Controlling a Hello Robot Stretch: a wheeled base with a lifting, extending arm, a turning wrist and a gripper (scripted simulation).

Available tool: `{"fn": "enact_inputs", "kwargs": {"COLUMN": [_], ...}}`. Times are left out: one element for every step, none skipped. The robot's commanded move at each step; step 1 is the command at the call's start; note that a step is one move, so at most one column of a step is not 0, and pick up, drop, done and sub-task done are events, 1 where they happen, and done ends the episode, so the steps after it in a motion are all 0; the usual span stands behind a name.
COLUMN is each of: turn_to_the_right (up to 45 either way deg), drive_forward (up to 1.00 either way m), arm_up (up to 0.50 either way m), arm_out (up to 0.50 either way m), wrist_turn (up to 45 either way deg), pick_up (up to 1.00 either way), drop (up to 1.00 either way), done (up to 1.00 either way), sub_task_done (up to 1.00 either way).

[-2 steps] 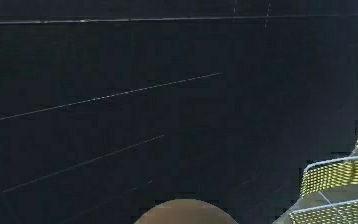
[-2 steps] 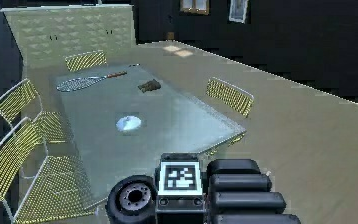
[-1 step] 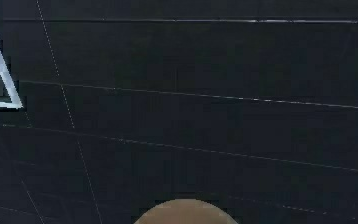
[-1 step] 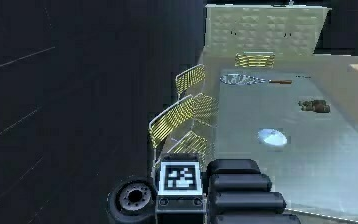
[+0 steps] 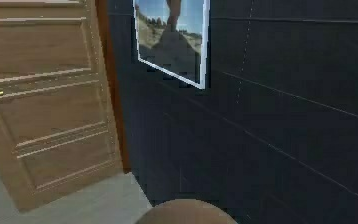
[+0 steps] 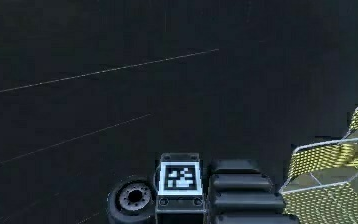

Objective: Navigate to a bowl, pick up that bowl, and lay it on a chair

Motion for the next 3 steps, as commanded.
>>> {"fn": "enact_inputs", "kwargs": {"turn_to_the_right": [-27.0, 45.0, 45.0], "drive_forward": [0.00, 0.00, 0.00], "arm_up": [0.00, 0.00, 0.00], "arm_out": [0.00, 0.00, 0.00], "wrist_turn": [0.0, 0.0, 0.0], "pick_up": [0.00, 0.00, 0.00], "drop": [0.00, 0.00, 0.00], "done": [0.00, 0.00, 0.00], "sub_task_done": [0.00, 0.00, 0.00]}}
